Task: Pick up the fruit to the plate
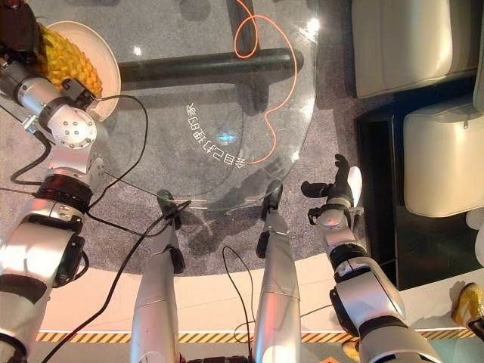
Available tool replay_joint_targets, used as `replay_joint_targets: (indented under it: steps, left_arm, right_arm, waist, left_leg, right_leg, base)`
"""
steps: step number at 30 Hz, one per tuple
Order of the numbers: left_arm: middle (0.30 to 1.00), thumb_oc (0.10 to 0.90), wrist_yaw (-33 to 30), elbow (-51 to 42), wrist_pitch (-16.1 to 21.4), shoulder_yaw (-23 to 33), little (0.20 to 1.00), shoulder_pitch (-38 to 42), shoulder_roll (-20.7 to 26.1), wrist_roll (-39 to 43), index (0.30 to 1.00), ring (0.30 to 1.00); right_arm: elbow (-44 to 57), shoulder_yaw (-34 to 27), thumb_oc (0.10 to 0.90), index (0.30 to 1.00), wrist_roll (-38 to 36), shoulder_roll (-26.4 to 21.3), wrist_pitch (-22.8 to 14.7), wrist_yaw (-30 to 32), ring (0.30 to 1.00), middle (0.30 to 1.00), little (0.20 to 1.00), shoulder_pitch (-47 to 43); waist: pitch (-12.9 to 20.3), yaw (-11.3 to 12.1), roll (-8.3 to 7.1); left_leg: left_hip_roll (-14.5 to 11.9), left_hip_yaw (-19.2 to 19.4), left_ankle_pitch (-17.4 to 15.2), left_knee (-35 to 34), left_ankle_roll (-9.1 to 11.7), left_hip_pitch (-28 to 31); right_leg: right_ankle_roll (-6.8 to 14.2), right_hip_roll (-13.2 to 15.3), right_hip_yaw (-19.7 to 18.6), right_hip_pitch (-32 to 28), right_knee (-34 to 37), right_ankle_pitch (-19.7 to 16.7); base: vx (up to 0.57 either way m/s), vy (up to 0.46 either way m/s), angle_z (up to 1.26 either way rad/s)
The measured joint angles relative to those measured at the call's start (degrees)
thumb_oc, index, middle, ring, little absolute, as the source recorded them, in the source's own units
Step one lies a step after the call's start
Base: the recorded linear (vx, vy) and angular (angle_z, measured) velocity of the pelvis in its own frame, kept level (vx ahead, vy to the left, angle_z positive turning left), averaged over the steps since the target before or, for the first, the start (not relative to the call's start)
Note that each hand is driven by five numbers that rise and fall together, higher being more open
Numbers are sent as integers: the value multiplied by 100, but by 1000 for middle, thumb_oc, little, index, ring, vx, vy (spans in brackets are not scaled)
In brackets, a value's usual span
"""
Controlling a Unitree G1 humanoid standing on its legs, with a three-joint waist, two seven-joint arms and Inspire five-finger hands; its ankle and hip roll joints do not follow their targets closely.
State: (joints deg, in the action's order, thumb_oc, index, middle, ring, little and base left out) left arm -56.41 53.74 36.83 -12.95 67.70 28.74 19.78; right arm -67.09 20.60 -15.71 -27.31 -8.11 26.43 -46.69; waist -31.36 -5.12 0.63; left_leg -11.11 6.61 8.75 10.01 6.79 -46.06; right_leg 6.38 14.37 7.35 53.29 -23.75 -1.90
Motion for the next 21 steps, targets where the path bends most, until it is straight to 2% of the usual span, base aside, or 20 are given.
replay_joint_targets:
  steps: [3, 6, 21]
  left_arm:
    - [429, 251, 115, 36, -7, -12, 351, 1, 0, 86, 429, 429]
    - [531, 369, 131, 82, -7, -14, 469, 13, 0, 204, 531, 531]
    - [575, 421, 230, 147, -6, -14, 521, 23, 69, 259, 575, 575]
  right_arm:
    - [-6, 0, 800, 900, 0, 0, 0, -1, 900, 900, 900, -2]
    - [-9, 0, 800, 900, 1, 0, 0, -2, 900, 900, 900, -1]
    - [-10, 1, 800, 900, 4, 1, 0, 0, 900, 900, 900, -7]
  waist:
    - [0, -5, 0]
    - [0, -10, 0]
    - [0, 3, 0]
  left_leg:
    - [-4, 3, 0, 0, 0, -1]
    - [-5, 5, 0, 0, 0, 0]
    - [-7, 7, 0, -5, 0, -2]
  right_leg:
    - [0, -4, -2, 3, 0, 0]
    - [0, -6, -5, 5, 0, 0]
    - [-1, -10, -6, 8, 6, 0]
  base:
    - [0, 0, 0]
    - [0, 0, 0]
    - [0, 0, 0]
